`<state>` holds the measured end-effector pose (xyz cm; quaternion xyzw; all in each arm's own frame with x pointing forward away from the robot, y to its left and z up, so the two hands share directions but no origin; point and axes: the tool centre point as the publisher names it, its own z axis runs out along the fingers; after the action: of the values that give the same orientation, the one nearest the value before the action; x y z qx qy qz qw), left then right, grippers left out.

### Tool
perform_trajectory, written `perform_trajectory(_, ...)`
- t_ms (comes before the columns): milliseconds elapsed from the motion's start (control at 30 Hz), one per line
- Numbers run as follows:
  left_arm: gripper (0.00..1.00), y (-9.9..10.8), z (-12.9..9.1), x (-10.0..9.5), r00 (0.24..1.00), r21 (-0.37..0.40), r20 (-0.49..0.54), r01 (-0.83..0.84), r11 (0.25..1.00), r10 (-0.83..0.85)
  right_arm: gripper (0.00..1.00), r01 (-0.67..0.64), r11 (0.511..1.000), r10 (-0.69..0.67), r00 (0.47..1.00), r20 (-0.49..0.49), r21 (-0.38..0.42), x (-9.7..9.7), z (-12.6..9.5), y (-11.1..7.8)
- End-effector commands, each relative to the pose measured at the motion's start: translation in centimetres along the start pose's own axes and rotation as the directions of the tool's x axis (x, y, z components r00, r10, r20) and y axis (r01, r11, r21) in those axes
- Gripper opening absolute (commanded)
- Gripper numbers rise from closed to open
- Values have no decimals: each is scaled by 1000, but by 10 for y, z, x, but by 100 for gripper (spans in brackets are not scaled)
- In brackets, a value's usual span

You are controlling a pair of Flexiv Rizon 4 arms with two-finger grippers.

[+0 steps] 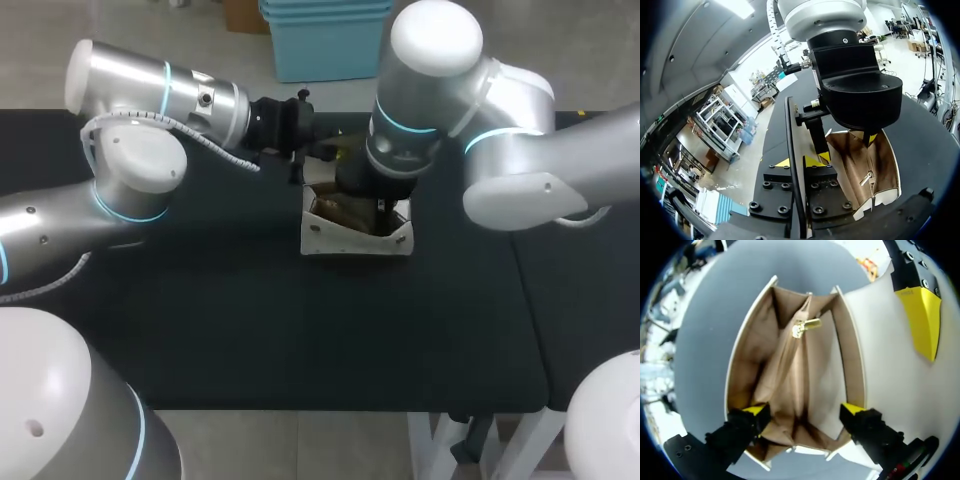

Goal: Pick up the bag, open it, inspect its contents, close it, and place it on the opposite side

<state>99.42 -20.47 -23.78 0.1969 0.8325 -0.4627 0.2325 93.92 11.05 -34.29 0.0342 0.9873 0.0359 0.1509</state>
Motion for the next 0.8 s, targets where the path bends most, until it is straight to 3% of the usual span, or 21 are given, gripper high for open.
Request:
perform_trajectory(33,0,2,0,2,1000,5,3,-3,1000,3,100,-2,1000,2,1000,4,5,4,10,1)
perform_trajectory(800,0,0,1,3,1000,3,-1,-14,1000,14,100,-15,1000,15,998,66,-6,-3,-3,1)
